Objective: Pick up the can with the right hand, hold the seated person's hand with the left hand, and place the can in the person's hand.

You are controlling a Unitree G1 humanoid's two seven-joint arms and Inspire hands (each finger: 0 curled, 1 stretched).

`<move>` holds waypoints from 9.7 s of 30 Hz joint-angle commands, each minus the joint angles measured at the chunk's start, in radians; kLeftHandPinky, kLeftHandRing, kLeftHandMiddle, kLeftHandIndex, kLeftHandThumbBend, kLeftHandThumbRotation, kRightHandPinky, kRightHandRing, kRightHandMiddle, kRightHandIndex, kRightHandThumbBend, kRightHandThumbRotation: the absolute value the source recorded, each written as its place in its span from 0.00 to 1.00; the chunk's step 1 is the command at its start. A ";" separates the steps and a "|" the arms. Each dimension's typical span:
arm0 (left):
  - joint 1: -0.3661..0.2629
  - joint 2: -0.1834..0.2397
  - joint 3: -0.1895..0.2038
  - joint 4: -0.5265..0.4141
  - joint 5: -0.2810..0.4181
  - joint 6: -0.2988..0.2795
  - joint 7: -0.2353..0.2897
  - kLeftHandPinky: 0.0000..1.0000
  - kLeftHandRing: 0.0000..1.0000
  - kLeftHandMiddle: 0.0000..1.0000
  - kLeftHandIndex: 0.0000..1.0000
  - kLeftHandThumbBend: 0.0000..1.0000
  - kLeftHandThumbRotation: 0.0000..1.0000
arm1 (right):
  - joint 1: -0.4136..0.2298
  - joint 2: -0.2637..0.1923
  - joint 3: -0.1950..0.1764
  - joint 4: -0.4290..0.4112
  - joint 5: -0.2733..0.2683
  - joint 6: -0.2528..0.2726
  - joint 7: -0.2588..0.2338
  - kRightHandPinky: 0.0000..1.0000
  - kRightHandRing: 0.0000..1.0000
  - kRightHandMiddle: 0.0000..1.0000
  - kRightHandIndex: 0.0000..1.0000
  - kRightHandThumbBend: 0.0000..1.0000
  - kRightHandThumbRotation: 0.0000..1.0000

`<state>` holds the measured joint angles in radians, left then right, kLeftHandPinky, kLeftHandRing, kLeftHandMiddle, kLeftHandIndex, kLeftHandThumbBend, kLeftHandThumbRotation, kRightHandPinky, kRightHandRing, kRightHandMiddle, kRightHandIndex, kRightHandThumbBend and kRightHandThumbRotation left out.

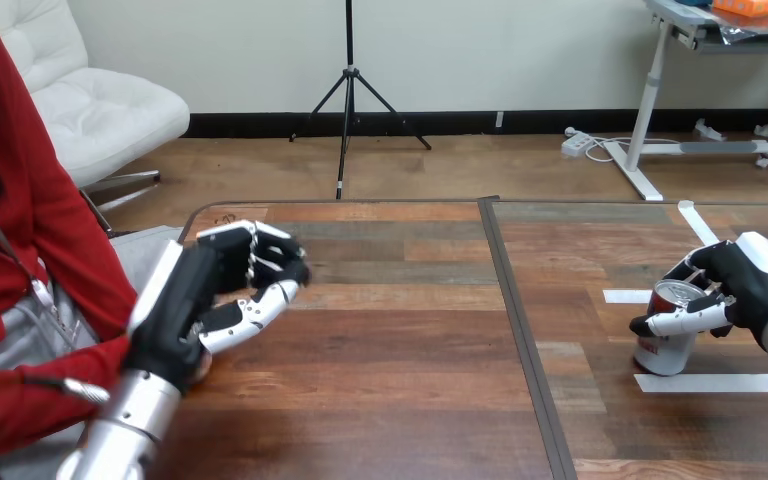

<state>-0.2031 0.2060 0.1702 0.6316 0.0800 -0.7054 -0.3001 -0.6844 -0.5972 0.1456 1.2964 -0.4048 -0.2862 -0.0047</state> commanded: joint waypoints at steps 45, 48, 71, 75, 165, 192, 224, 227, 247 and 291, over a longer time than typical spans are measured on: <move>0.116 0.219 -0.040 -0.676 0.611 0.399 0.080 0.69 0.78 0.80 0.79 1.00 0.24 | -0.131 -0.037 -0.007 -0.107 0.008 -0.120 0.024 0.33 0.37 0.44 0.49 0.72 0.00; 0.113 0.236 -0.050 -0.667 0.630 0.408 0.093 0.69 0.78 0.80 0.79 1.00 0.25 | -0.130 -0.039 -0.008 -0.107 0.008 -0.124 0.026 0.33 0.37 0.44 0.49 0.72 0.00; 0.078 0.335 -0.131 -0.611 0.670 0.493 0.102 0.71 0.78 0.81 0.79 1.00 0.26 | -0.136 -0.047 -0.008 -0.106 0.005 -0.134 0.019 0.32 0.36 0.43 0.48 0.72 0.00; 0.068 0.344 -0.142 -0.617 0.635 0.531 0.045 0.73 0.79 0.81 0.80 1.00 0.25 | -0.136 -0.046 -0.008 -0.109 0.005 -0.131 0.016 0.32 0.36 0.43 0.48 0.71 0.00; -0.189 0.434 -0.373 -0.417 0.629 0.848 -0.246 0.73 0.82 0.84 0.83 0.91 0.07 | -0.129 -0.047 -0.021 -0.107 0.020 -0.134 -0.002 0.34 0.37 0.43 0.49 0.71 0.00; -0.258 0.437 -0.469 -0.325 0.695 0.815 -0.238 0.70 0.81 0.82 0.80 0.89 0.03 | -0.127 -0.050 -0.023 -0.116 0.022 -0.141 -0.015 0.33 0.36 0.42 0.49 0.72 0.00; -0.347 0.402 -0.575 -0.155 0.739 0.788 -0.220 0.67 0.78 0.81 0.79 0.86 0.09 | -0.129 -0.048 -0.032 -0.119 0.037 -0.151 -0.004 0.33 0.37 0.42 0.48 0.72 0.00; -0.358 0.394 -0.583 -0.131 0.739 0.789 -0.212 0.67 0.78 0.81 0.80 0.85 0.09 | -0.128 -0.048 -0.032 -0.120 0.039 -0.153 -0.001 0.33 0.37 0.43 0.48 0.72 0.00; -0.429 0.348 -0.639 0.007 0.743 0.826 -0.206 0.51 0.70 0.73 0.74 0.85 0.04 | -0.125 -0.049 -0.032 -0.120 0.043 -0.156 -0.001 0.33 0.36 0.42 0.48 0.72 0.00; -0.472 0.330 -0.653 0.124 0.695 0.800 -0.219 0.23 0.32 0.42 0.50 0.72 0.00 | -0.123 -0.049 -0.035 -0.119 0.054 -0.165 -0.009 0.34 0.37 0.43 0.49 0.71 0.00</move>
<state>-0.6526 0.5425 -0.4561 0.7171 0.7734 0.0963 -0.5104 -0.7183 -0.6247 0.1408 1.2401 -0.3768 -0.4235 0.0117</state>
